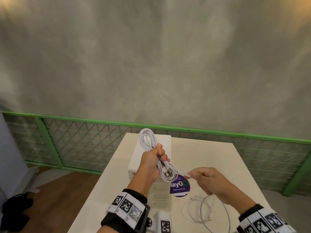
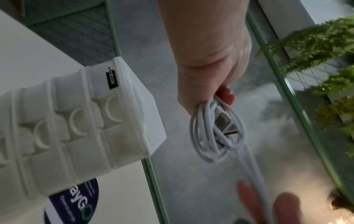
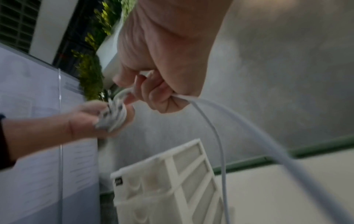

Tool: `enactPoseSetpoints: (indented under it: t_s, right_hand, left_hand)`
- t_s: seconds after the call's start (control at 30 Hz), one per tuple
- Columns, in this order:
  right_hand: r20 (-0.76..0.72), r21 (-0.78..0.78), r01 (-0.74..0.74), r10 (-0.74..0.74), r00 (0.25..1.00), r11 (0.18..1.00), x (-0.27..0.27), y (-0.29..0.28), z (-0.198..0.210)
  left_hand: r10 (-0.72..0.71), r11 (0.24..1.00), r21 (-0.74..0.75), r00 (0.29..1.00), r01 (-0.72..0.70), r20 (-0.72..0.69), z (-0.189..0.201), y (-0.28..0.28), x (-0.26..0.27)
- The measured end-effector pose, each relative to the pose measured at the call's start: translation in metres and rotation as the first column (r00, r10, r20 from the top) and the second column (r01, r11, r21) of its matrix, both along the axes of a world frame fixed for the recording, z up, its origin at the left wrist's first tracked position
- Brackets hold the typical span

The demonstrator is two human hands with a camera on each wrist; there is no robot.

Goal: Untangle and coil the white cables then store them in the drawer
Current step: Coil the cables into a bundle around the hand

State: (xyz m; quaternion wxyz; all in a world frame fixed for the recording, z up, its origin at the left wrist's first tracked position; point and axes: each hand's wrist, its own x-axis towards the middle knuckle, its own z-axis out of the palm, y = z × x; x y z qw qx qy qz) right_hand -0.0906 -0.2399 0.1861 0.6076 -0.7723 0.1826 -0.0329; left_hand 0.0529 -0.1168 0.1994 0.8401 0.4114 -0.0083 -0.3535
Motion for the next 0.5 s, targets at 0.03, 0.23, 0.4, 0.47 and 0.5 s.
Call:
enactPoseSetpoints:
  t_s: [0.03,0.23,0.4,0.47,0.5]
  right_hand:
    - [-0.009,-0.034,-0.022,0.022,1.000,0.999,-0.001,-0.001,0.004]
    - [-0.002,-0.078,0.009,-0.009,1.000,0.997,-0.001,-0.003,0.005]
    - [0.002,-0.247,0.084,-0.086,0.996,0.965,0.004,0.001,-0.001]
    - [0.023,-0.374,0.083,-0.080,0.997,0.924,0.006,0.003,-0.006]
    - [0.022,-0.414,0.069,-0.065,0.998,0.908,0.007,0.004,-0.009]
  left_hand:
    - [0.013,1.000,0.023,1.000,-0.013,0.014,0.000,-0.001,-0.001]
    - [0.064,0.998,0.007,0.998,-0.064,0.005,0.007,-0.001,0.002]
    - [0.084,0.996,-0.013,0.995,-0.085,-0.049,0.009,0.002,0.002]
    - [0.111,0.992,-0.054,0.988,-0.117,-0.102,0.010,0.004,0.005]
    - [0.119,0.988,-0.083,0.984,-0.130,-0.131,0.010,0.005,0.007]
